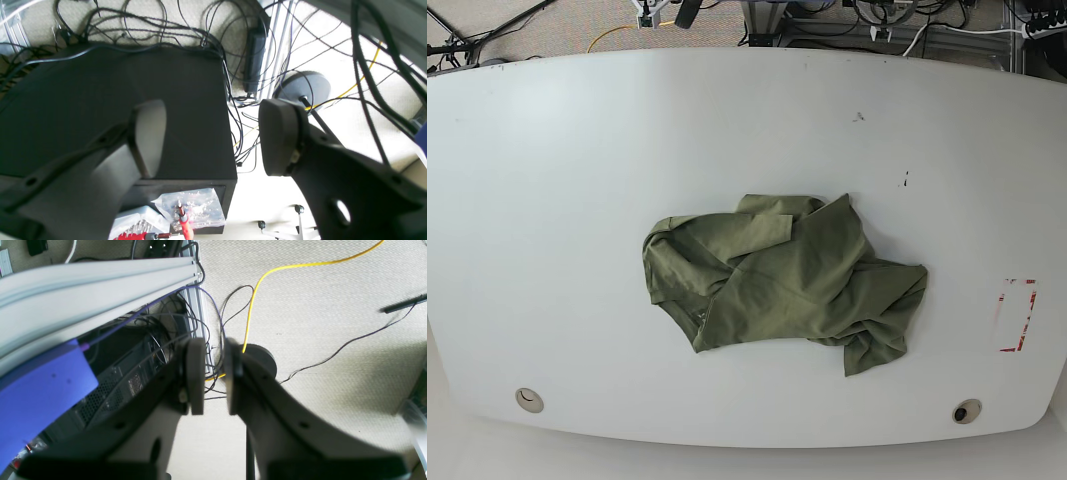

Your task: Fold the T-shirt properly

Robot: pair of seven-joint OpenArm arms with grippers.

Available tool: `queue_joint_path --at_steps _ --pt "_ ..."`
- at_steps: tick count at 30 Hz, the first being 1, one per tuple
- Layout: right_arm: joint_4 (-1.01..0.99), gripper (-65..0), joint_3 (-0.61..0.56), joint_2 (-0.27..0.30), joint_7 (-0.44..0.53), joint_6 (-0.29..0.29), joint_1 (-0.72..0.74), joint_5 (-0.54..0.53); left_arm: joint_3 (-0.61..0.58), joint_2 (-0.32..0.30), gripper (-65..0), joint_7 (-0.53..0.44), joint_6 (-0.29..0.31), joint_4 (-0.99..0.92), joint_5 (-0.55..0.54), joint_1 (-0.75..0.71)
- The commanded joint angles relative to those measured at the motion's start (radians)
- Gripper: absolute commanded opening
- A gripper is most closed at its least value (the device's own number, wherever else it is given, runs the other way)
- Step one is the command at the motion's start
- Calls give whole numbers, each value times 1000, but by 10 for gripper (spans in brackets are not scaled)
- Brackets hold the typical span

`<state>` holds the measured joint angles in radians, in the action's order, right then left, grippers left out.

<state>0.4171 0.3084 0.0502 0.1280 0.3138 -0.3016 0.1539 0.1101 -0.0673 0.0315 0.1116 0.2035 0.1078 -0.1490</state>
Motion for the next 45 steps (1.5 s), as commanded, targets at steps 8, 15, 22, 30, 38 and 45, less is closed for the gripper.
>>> queue_joint_path --at_steps 8,15,22,30,38,45 --pt "-8 -559 1 -8 8 5 -19 5 1 2 -245 -39 -1 25 -1 -18" --pt "33 -557 -2 -18 0 12 -59 1 2 0 -250 -23 -7 123 -11 -54" --pt "18 -555 -2 -25 0 5 23 3 -3 -6 -243 -14 -6 101 2 -45" --pt "-4 -556 -2 -25 0 3 34 3 -3 -6 -243 -14 -6 101 2 -45" --pt "1 -556 -1 -25 3 3 28 2 -3 -6 -246 -18 -5 106 2 -48" --pt "159 -558 -1 -51 2 3 -49 0 1 -6 -246 -37 -5 139 -3 -70"
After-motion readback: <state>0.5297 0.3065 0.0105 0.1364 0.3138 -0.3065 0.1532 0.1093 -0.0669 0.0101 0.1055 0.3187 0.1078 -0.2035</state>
